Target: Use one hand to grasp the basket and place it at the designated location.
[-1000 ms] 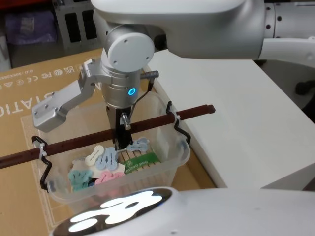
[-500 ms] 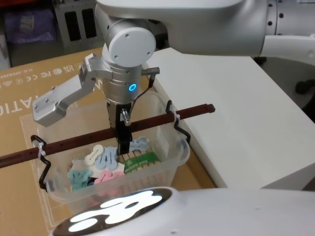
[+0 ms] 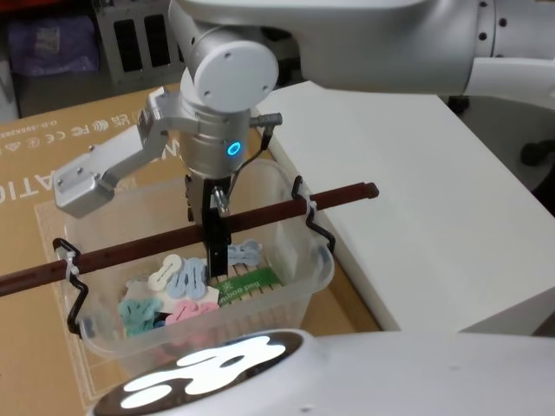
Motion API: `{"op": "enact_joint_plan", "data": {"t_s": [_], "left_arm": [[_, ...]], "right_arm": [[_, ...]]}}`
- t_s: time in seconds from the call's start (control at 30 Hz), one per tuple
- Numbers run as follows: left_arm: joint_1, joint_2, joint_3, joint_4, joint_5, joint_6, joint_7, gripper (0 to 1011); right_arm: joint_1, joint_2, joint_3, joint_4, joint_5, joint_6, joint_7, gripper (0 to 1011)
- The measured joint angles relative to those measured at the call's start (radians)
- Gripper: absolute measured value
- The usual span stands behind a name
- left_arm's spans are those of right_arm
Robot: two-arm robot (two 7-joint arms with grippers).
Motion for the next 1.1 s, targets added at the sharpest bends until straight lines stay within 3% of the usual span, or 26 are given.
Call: {"op": "enact_joint_plan", "data": {"t_s": [0.7,1.1], "left_arm": [[0.000,0.000,0.000,0.000,0.000,0.000,0.000,0],[0.000,0.000,0.000,0.000,0.000,0.000,0.000,0]], "right_arm": [[0.029,0.070,0.053,-0.077,0.041,0.006,0.000,1001],[0.051,0.142,0.106,-0.137,0.087,-0.001,0.002,1001]]}}
